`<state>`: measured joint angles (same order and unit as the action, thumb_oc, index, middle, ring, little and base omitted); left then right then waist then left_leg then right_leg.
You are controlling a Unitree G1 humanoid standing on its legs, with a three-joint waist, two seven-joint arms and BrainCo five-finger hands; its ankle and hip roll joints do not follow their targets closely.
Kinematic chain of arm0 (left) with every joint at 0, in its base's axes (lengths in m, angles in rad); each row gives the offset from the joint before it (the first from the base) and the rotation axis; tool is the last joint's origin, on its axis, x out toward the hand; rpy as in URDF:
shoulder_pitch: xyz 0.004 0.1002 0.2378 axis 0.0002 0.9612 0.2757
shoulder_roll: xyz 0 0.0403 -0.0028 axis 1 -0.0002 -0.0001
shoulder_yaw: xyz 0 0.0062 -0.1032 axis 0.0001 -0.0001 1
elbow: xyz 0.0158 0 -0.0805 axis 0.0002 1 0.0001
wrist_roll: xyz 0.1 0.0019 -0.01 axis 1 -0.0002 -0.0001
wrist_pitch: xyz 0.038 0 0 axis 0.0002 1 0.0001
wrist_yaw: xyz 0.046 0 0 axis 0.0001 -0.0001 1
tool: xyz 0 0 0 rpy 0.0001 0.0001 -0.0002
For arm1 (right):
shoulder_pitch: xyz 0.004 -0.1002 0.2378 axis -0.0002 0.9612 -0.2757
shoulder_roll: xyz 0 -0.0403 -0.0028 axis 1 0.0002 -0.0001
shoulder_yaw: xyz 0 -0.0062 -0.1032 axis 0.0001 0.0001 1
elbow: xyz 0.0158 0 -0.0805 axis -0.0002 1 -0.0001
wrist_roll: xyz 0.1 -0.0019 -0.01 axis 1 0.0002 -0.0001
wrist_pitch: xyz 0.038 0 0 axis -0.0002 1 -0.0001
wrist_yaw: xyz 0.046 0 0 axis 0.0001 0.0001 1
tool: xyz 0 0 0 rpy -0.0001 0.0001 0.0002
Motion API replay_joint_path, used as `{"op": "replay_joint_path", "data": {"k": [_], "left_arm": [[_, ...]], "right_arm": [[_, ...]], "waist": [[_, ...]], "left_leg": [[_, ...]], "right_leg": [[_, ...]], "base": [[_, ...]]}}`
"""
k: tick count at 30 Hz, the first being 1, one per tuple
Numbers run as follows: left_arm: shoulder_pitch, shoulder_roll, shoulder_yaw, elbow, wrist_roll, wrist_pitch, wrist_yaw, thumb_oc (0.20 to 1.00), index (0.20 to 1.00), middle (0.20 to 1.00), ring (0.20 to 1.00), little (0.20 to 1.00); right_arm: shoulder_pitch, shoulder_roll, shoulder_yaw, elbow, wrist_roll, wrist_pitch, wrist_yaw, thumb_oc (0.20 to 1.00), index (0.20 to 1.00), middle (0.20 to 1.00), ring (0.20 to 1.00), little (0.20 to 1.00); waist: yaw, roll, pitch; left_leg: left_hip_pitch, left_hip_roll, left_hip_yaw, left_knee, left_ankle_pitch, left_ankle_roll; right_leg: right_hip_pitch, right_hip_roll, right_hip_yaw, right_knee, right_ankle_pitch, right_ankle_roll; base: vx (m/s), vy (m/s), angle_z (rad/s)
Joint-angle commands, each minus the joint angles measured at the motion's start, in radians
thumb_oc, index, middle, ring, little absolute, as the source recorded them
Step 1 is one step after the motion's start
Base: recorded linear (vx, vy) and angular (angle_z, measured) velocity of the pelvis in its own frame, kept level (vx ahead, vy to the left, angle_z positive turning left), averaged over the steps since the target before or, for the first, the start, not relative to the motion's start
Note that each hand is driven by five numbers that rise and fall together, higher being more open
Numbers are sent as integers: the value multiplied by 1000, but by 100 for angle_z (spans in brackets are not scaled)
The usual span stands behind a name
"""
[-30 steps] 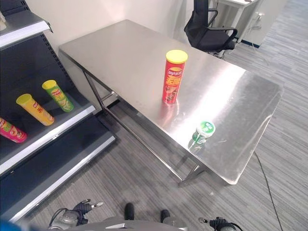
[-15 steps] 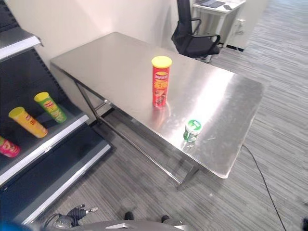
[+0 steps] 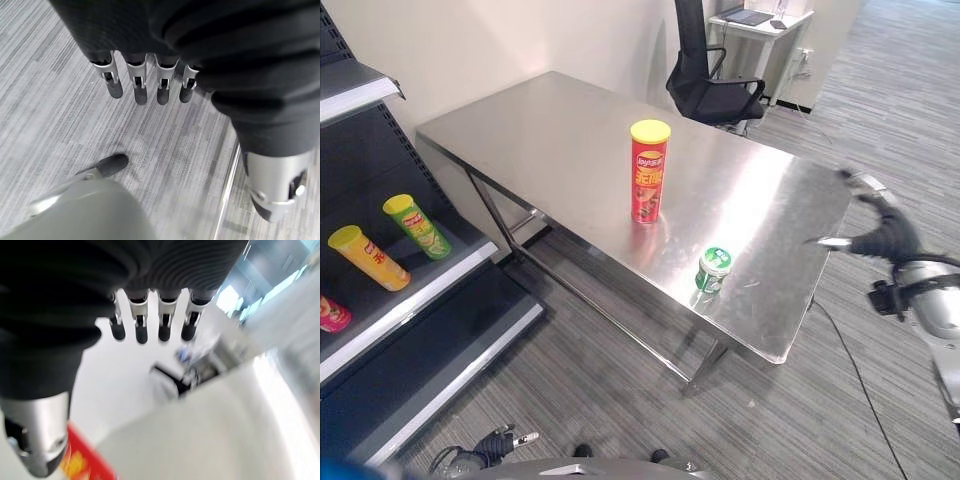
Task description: Put the goods on the table back onto the shelves and tidy them up.
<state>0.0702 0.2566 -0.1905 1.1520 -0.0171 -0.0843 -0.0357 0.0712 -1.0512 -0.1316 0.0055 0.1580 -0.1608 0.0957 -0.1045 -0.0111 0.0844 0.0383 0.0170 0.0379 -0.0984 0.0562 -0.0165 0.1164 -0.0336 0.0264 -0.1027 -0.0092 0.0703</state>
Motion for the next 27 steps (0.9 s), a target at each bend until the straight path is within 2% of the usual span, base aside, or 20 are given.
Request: {"op": "replay_joint_path", "data": {"k": [1, 7, 14, 18, 21, 27], "left_arm": [[-81, 15, -9, 40, 31, -23, -7, 1000, 1000, 1000, 1000, 1000], [-75, 6, -11, 22, 27, -27, -6, 1000, 1000, 1000, 1000, 1000], [-62, 9, -55, -49, 12, -27, -8, 1000, 1000, 1000, 1000, 1000], [-65, 12, -74, -61, -2, -23, 3, 1000, 1000, 1000, 1000, 1000], [-66, 14, -73, -69, -12, -20, 15, 1000, 1000, 1000, 1000, 1000], [-59, 19, -64, -65, -12, -19, 17, 1000, 1000, 1000, 1000, 1000]], "right_arm": [[-67, -35, 16, -1, -45, -34, 30, 1000, 1000, 1000, 1000, 1000], [-25, -32, 25, -68, -43, -46, 57, 1000, 1000, 1000, 1000, 1000], [-162, 2, 248, 26, -163, -41, 26, 1000, 1000, 1000, 1000, 1000], [-259, 55, 338, 119, -253, -25, -46, 1000, 1000, 1000, 1000, 1000], [-282, 75, 345, 156, -331, -2, -90, 1000, 1000, 1000, 1000, 1000], [-265, 80, 345, 169, -320, 5, -75, 1000, 1000, 1000, 1000, 1000]], "waist": [[47, -20, 26], [47, -16, 32], [69, -12, 36], [83, -14, 37], [90, -16, 37], [97, -22, 39]], "left_leg": [[80, -20, -13, 11, -147, -18], [79, -21, -24, 11, -145, -20], [79, -25, -35, 11, -143, -15], [80, -26, -45, 11, -143, -12], [83, -25, -53, 11, -144, -11], [84, -26, -59, 11, -144, -13]], "right_leg": [[-12, 1, 6, 42, -42, 55], [-9, -8, -10, 41, -43, 57], [1, -12, -24, 35, -44, 58], [8, -12, -31, 32, -47, 55], [13, -12, -35, 34, -52, 51], [17, -11, -43, 32, -53, 50]], "base": [[4, -10, 6], [1, -12, 12], [1, -1, 3], [2, -4, 13], [5, -3, 3], [0, -1, 1]]}}
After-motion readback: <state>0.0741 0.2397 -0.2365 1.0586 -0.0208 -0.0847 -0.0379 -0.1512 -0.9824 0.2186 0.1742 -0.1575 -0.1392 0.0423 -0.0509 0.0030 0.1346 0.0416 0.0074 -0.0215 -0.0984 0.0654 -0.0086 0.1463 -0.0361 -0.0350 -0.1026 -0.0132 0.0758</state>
